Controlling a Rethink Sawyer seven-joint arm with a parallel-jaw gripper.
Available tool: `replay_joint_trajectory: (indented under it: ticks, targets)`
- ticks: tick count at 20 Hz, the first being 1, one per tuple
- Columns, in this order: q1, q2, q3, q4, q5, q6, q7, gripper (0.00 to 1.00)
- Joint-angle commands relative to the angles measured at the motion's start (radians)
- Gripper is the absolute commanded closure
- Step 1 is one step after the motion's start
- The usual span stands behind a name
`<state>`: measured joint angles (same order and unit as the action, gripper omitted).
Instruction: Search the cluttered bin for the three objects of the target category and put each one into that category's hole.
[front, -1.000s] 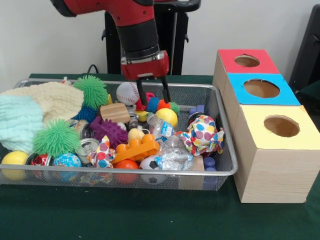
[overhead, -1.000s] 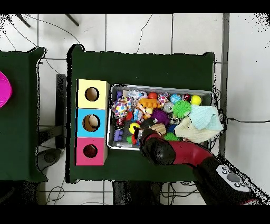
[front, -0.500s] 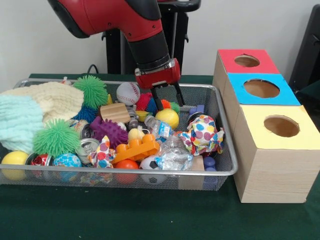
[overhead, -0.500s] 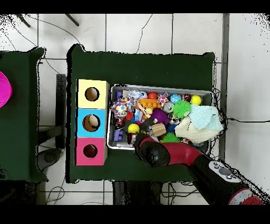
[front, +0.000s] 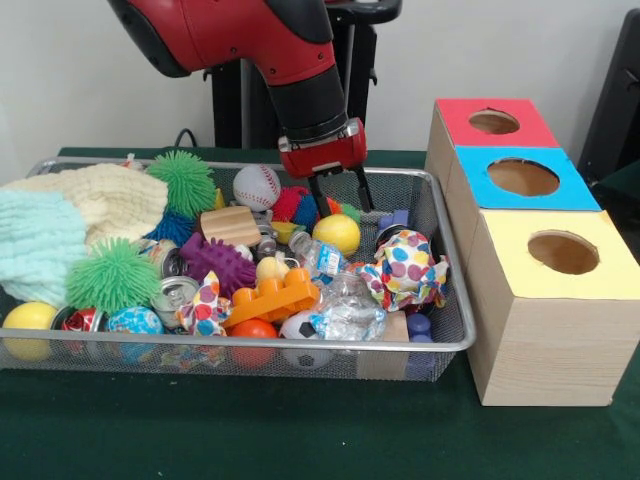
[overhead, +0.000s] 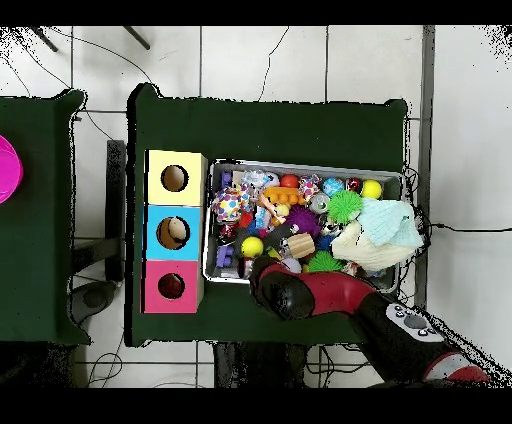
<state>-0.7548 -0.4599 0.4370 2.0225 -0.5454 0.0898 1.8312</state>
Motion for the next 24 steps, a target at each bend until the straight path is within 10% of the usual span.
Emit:
replay_joint_trajectory:
  ticks: [1, 10, 18, 24]
  targets:
    - [0.041, 0.091, -0.03, -0.162, -0.044, -0.114, 0.081, 0.0]
    - [0.058, 0.066, -0.026, -0.201, -0.011, -0.056, 0.07, 0.0]
    - [0.18, 0.064, -0.172, -0.268, 0.048, -0.204, 0.167, 0.0]
    - [0.13, 0.08, -0.097, -0.341, 0.039, -0.09, 0.086, 0.0]
